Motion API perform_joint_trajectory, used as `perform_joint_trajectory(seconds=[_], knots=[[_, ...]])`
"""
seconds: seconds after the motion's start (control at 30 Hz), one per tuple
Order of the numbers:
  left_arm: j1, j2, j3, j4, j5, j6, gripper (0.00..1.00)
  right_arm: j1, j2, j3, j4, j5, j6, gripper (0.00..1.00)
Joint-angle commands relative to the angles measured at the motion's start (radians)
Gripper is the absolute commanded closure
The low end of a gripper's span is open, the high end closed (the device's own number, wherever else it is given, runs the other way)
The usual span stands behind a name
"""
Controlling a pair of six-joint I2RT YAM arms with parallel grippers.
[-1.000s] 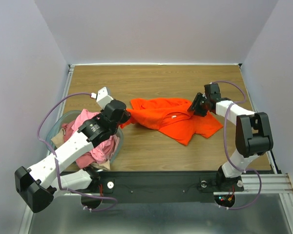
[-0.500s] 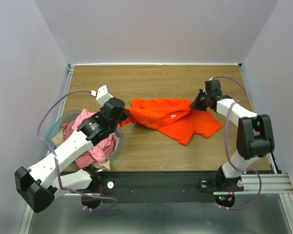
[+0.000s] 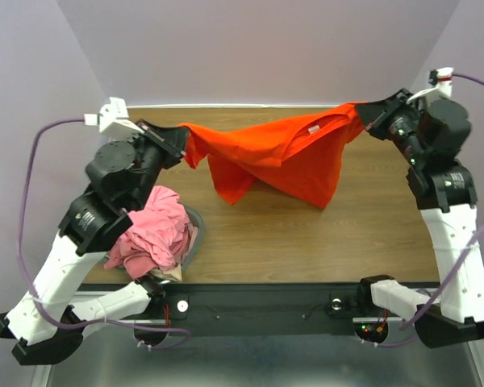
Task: Fold and stack the t-shirts
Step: Flatten the tshirt out
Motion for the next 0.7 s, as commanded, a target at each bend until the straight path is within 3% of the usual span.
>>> perform_joint_trajectory(seconds=[0.0, 0.13, 0.23, 0.4, 0.57, 0.67], knots=[[0.008, 0.008, 0.127, 0.051, -0.020, 0.085, 1.00, 0.009, 0.014, 0.121, -0.110, 0.039, -0.006, 1.00], [0.008, 0.140, 0.262, 0.041, -0.066, 0.145, 1.00, 0.007, 0.106, 0.233, -0.114, 0.021, 0.002, 0.99], [0.058, 0.270, 0.447, 0.025, -0.063, 0.214, 1.00, 0.009, 0.239, 0.392, -0.113, -0.014, -0.021, 1.00], [0.268, 0.512, 0.656, 0.072, 0.181, 0.258, 1.00, 0.009, 0.529, 0.758, -0.102, 0.004, -0.084, 0.99], [0.370, 0.715, 0.969, 0.124, 0.382, 0.264, 1.00, 0.009, 0.772, 1.131, -0.041, 0.054, -0.138, 0.99], [0.381, 0.813, 1.170, 0.135, 0.466, 0.277, 1.00, 0.007, 0.793, 1.155, 0.059, 0.073, -0.136, 0.99]])
